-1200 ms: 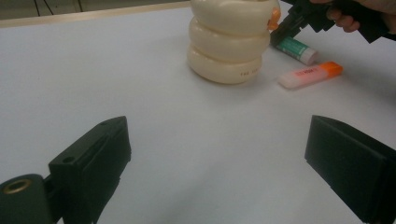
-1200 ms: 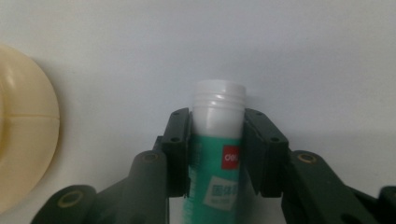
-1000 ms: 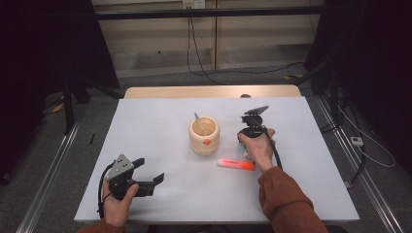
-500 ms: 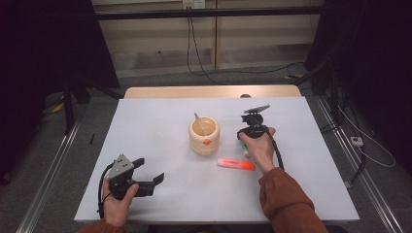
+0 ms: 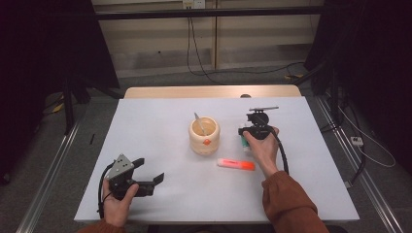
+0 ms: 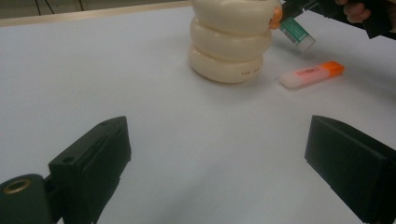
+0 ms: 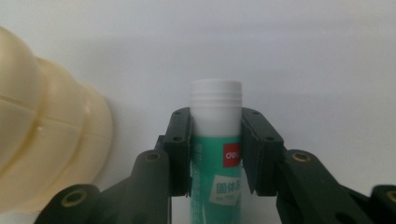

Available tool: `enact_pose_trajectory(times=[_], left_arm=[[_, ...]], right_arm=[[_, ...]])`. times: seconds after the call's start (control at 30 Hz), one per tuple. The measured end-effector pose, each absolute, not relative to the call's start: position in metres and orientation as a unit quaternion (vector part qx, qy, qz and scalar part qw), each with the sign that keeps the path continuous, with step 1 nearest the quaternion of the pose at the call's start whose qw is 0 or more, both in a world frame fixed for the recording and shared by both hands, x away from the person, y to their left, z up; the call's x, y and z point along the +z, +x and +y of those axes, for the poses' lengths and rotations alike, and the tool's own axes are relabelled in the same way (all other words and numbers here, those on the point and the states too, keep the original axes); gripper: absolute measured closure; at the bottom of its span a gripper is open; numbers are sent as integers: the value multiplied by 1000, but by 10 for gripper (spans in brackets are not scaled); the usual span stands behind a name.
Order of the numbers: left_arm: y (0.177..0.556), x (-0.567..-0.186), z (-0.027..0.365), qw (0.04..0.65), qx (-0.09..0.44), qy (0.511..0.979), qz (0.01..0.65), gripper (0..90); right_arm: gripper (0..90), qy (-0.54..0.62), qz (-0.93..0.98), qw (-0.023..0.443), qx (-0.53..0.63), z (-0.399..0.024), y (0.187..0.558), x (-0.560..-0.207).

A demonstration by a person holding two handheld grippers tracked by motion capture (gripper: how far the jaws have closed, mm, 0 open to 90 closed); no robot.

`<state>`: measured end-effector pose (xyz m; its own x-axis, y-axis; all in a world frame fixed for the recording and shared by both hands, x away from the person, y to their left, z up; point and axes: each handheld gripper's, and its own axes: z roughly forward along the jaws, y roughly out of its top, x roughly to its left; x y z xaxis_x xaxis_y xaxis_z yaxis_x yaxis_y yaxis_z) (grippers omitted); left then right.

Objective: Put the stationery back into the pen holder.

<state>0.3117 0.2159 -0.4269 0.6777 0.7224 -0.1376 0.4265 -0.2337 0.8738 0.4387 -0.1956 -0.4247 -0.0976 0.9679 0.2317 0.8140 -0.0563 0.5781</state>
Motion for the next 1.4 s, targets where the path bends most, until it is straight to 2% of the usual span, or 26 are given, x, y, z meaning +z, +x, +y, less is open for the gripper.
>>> enact_pose_trajectory(times=[0.57, 1.03, 1.2, 1.4], left_arm=[[312, -427, 216, 493, 150, 772, 372, 67], [311, -427, 216, 495, 150, 771, 372, 67], [311, -427, 216, 495, 149, 771, 372, 67], [312, -427, 216, 495, 149, 770, 373, 67]], right_arm=[[659, 577, 681, 205, 403, -195, 421, -416], [659, 503, 691, 239, 460, -192, 409, -408], [660, 480, 693, 238, 483, -191, 403, -404], [659, 478, 690, 208, 503, -193, 402, -403]])
